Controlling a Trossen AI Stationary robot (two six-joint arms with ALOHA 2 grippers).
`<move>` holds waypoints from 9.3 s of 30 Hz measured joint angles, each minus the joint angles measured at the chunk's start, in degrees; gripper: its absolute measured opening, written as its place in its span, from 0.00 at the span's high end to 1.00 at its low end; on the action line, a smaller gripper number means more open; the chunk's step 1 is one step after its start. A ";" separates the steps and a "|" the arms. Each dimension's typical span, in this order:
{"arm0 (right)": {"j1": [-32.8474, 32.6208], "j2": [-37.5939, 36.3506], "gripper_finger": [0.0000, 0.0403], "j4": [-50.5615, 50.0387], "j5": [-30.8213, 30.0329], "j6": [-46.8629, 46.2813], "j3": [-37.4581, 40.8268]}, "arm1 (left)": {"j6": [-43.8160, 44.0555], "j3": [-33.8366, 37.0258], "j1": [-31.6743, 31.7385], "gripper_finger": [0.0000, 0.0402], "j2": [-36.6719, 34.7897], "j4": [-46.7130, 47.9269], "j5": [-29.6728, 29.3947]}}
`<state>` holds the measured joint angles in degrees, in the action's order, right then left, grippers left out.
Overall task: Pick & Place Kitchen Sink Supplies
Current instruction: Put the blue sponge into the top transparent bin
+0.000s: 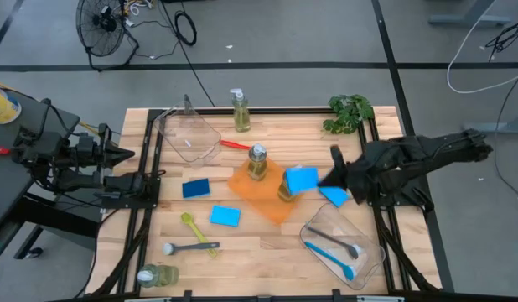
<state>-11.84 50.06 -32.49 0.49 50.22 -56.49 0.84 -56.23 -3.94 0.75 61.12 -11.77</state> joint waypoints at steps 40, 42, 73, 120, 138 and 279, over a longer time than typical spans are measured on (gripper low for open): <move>33.91 16.70 1.00 49.78 23.71 -58.87 -0.32 | 0.00 -0.02 0.02 0.99 -0.02 -0.02 0.00; 34.38 17.72 1.00 51.75 24.61 -63.19 -0.32 | 0.00 0.00 0.01 0.99 -0.02 0.00 0.01; 35.00 20.11 1.00 56.66 25.38 -77.61 -0.32 | -2.77 0.63 0.00 0.99 -0.02 -13.53 0.41; 31.87 20.06 1.00 67.76 36.51 -81.64 -0.30 | 0.03 0.61 0.11 0.16 41.43 -67.18 -12.72; 31.04 20.93 1.00 67.82 48.13 -83.19 -0.30 | 17.63 0.59 17.34 0.18 58.14 -80.11 24.11; 35.65 30.84 0.47 70.01 43.88 -85.81 -0.32 | 7.10 0.59 32.76 0.96 63.32 -7.98 -22.69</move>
<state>23.81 80.90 37.52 44.37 -35.59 -56.82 7.94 -55.64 28.82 64.08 53.14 -34.45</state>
